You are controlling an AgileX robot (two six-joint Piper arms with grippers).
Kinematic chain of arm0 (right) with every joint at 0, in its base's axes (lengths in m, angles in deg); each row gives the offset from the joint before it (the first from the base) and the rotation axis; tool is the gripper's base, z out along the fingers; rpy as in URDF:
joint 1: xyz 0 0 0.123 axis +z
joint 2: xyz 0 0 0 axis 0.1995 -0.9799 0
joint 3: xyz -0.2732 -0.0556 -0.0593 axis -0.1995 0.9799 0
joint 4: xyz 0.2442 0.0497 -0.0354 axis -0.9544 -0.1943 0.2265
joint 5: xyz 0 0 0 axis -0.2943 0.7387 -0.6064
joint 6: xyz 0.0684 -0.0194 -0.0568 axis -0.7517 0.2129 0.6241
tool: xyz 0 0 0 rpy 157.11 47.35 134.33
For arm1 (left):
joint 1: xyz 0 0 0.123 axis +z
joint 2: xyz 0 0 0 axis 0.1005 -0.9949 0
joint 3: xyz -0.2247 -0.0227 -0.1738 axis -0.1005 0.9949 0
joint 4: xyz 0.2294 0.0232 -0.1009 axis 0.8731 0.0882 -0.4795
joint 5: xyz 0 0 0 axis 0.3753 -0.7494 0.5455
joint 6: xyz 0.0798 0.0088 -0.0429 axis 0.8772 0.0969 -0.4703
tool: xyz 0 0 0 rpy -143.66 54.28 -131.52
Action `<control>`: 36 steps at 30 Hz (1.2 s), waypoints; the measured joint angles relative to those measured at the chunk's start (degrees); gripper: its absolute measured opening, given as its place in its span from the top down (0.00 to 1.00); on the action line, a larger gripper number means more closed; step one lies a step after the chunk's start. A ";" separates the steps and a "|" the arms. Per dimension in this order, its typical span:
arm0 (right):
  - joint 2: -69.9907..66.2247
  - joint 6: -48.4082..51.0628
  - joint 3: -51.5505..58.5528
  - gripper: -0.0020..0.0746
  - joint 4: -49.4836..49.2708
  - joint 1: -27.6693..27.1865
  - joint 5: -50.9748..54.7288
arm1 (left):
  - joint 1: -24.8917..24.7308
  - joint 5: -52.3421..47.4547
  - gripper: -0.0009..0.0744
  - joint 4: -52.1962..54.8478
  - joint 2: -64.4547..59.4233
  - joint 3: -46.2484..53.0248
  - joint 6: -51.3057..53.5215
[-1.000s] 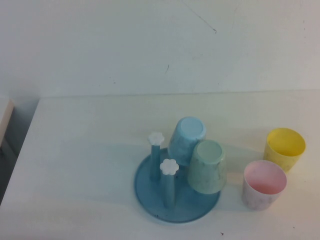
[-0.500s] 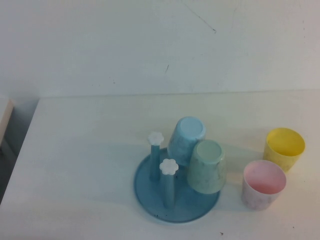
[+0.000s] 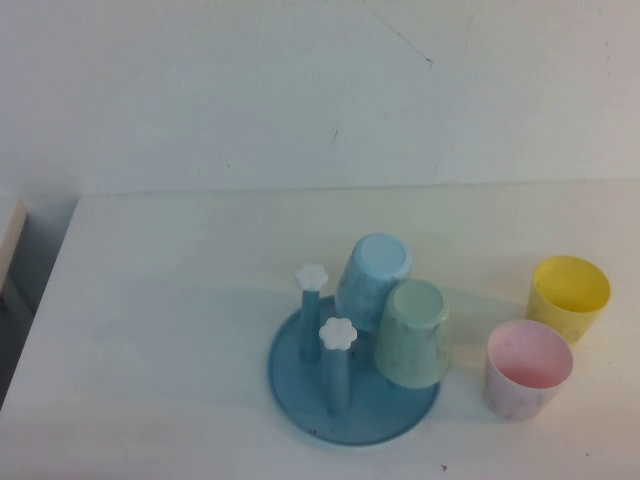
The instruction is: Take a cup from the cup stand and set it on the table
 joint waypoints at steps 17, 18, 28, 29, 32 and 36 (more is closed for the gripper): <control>0.00 -4.72 1.16 0.98 1.51 -5.47 -1.89 | 0.00 -0.11 0.99 0.00 0.00 0.00 -0.13; 0.00 -4.87 1.16 0.98 1.51 -5.47 -1.92 | 0.00 -0.11 0.99 0.00 0.00 0.00 -0.22; 0.00 -10.25 1.19 0.98 3.32 -5.18 -2.24 | 0.00 -0.11 0.99 0.00 0.00 0.00 -0.22; 0.00 -10.73 1.19 0.98 3.51 -4.68 -2.24 | 0.00 -0.11 0.99 0.00 0.00 0.00 -0.22; 0.00 -11.60 1.19 0.98 3.98 -2.28 -2.24 | 0.00 -0.11 0.99 0.00 0.00 0.00 -0.22; 0.00 -11.60 1.19 0.98 4.12 -0.98 -2.24 | 0.00 -0.11 0.99 0.00 0.00 0.00 -0.22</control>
